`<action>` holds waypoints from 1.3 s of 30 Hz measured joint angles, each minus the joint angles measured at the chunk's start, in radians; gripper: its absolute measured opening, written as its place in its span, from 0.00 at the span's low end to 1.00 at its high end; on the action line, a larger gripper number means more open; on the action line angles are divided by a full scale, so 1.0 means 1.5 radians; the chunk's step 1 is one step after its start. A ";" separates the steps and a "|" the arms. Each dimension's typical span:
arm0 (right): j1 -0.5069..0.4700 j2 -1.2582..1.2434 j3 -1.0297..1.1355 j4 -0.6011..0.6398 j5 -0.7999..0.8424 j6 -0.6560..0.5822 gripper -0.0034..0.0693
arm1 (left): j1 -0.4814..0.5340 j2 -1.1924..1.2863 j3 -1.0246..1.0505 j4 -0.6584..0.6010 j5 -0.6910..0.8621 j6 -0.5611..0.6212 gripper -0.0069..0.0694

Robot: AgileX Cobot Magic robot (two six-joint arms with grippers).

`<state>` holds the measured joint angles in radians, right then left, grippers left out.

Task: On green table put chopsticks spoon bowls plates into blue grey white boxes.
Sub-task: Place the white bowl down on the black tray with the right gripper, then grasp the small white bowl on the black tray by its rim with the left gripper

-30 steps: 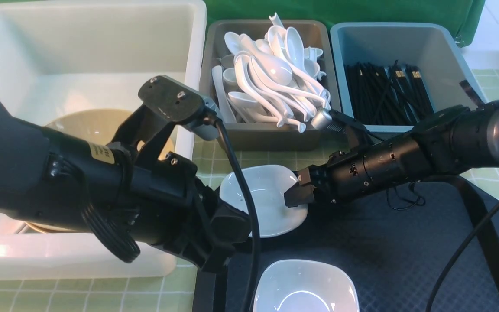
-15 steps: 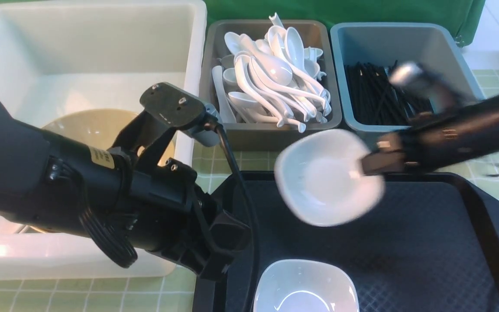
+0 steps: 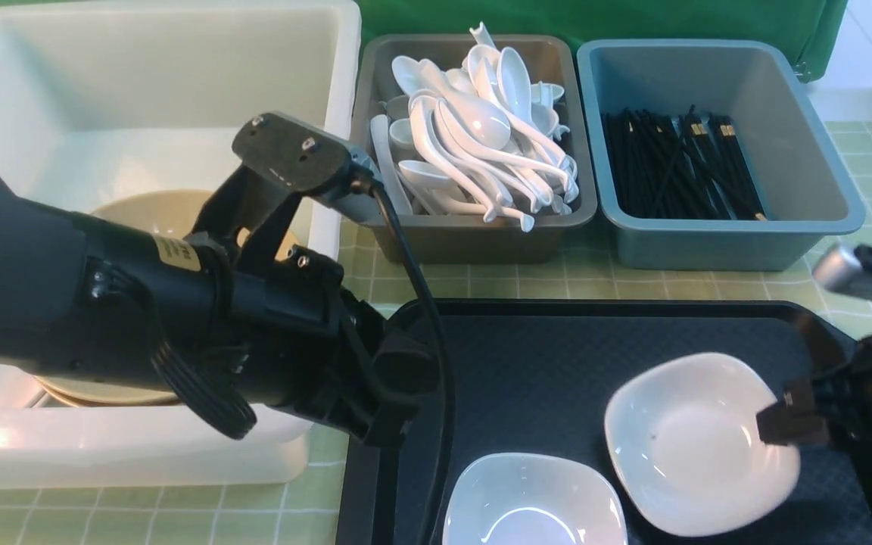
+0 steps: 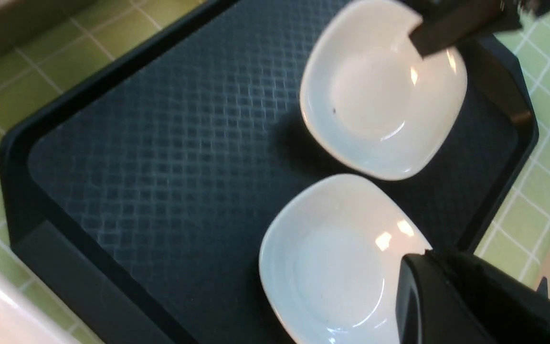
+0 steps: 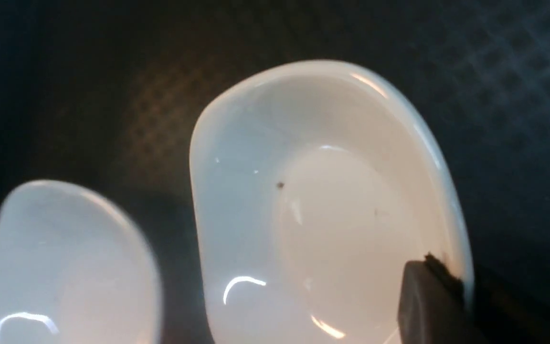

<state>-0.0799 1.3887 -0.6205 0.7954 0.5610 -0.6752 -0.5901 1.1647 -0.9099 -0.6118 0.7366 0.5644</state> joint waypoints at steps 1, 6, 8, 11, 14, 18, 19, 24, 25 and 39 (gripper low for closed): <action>0.000 0.000 0.005 0.000 -0.009 0.000 0.16 | 0.000 0.000 0.000 -0.002 -0.001 0.000 0.09; 0.000 0.000 0.008 0.000 -0.020 0.000 0.34 | 0.000 0.000 0.000 -0.006 -0.014 -0.021 0.10; 0.000 0.000 0.008 0.000 -0.020 0.000 0.41 | 0.000 0.000 0.000 -0.006 -0.015 -0.023 0.13; 0.000 -0.001 -0.011 -0.003 -0.007 -0.001 0.60 | 0.000 0.000 0.000 -0.006 -0.026 -0.025 0.25; 0.000 -0.010 -0.031 -0.013 0.003 -0.001 0.72 | 0.000 0.002 0.000 -0.006 -0.037 -0.042 0.39; 0.000 -0.081 -0.076 -0.051 0.024 0.011 0.85 | 0.000 0.037 -0.004 -0.006 -0.033 -0.085 0.68; 0.000 -0.101 -0.088 -0.056 0.035 0.012 0.85 | 0.000 0.048 -0.010 -0.006 -0.023 -0.090 0.74; 0.007 -0.203 -0.129 -0.063 0.110 0.013 0.85 | 0.000 0.144 -0.086 -0.006 0.068 -0.092 0.91; 0.013 -0.219 -0.131 -0.064 0.122 0.014 0.84 | 0.000 0.166 -0.105 -0.006 0.089 -0.092 0.92; 0.095 -0.375 -0.132 -0.176 0.225 0.130 0.84 | -0.038 0.554 -0.416 -0.075 0.211 -0.090 0.83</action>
<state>0.0625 0.8269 -0.8180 0.5307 0.8979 -0.4802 -0.6476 1.9950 -1.5341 -0.7240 1.0526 0.4298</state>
